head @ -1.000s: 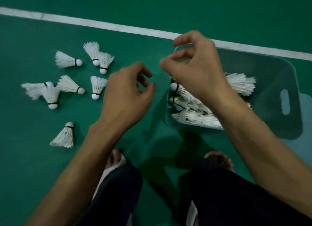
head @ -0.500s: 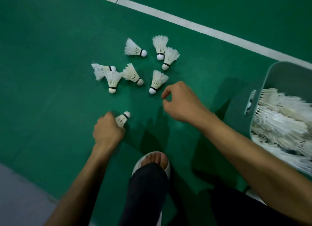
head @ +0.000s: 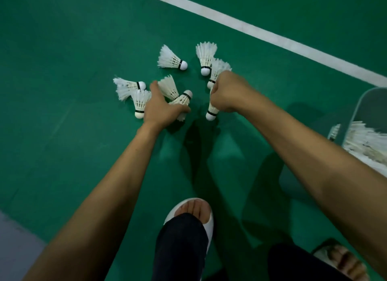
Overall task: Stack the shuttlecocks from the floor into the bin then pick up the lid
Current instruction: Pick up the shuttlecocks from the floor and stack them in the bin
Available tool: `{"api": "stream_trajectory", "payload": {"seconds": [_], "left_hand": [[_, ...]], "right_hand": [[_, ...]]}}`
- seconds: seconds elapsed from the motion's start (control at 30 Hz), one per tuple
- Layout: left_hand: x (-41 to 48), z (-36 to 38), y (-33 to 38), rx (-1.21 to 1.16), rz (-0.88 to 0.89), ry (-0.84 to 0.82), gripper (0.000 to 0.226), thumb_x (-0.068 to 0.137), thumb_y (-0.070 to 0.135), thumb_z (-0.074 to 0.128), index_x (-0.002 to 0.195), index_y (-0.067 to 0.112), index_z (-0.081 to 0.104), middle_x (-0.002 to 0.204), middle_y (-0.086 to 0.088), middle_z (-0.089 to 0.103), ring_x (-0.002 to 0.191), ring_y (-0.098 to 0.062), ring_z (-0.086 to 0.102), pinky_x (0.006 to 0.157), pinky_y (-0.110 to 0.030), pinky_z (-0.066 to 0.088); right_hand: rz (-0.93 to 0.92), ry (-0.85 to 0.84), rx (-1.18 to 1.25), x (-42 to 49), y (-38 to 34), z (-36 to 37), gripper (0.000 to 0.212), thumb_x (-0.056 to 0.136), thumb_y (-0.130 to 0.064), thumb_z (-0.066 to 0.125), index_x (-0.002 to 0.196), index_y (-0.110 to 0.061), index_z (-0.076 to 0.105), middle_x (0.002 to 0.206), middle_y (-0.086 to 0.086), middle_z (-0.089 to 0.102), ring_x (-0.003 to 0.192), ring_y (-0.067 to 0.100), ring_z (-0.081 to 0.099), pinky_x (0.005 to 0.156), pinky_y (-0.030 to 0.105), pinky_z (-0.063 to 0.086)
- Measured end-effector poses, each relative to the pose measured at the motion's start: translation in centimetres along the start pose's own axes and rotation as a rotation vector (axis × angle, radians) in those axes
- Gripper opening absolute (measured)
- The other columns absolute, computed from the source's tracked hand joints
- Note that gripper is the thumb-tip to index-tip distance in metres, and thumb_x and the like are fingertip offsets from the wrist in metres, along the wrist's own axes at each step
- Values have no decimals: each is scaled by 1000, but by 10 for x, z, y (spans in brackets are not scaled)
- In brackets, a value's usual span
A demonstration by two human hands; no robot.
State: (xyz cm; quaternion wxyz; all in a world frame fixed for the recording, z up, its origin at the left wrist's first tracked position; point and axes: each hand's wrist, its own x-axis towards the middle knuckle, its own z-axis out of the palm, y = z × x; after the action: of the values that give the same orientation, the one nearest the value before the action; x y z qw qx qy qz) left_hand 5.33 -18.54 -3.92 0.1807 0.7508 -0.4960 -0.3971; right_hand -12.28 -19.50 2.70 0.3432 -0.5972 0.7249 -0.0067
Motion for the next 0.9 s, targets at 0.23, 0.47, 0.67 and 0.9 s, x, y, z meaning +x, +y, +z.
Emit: {"api": "stream_trajectory", "payload": {"seconds": [0.23,0.47,0.67,0.9], "left_hand": [[-32,16,37,-66,149,212,49,63,40,83,97,18,55,73,10,62,71,-18,60,68,-35,51],[-145,43,125,-233,546,117,43,68,34,83,93,13,55,73,6,70,57,-11,58,53,-30,49],[-228,84,183,-218,713,72,40,68,36,78,92,15,53,69,11,67,58,-5,60,55,-30,52],[-264,157,192,132,763,-285,42,67,41,75,96,24,50,67,3,67,63,-24,65,60,-47,58]], "right_hand": [[-24,419,278,-66,41,-75,22,78,-9,61,89,-17,79,68,-5,65,64,13,59,59,23,42],[-24,671,457,-141,101,-138,19,78,-14,67,72,-30,75,66,-9,67,47,1,52,47,15,39],[135,958,609,-232,188,-166,23,70,-27,79,86,-29,63,90,7,74,76,18,72,60,34,58],[696,843,424,-261,309,-114,6,74,-16,74,70,-20,71,78,-4,73,82,18,72,81,28,57]]}}
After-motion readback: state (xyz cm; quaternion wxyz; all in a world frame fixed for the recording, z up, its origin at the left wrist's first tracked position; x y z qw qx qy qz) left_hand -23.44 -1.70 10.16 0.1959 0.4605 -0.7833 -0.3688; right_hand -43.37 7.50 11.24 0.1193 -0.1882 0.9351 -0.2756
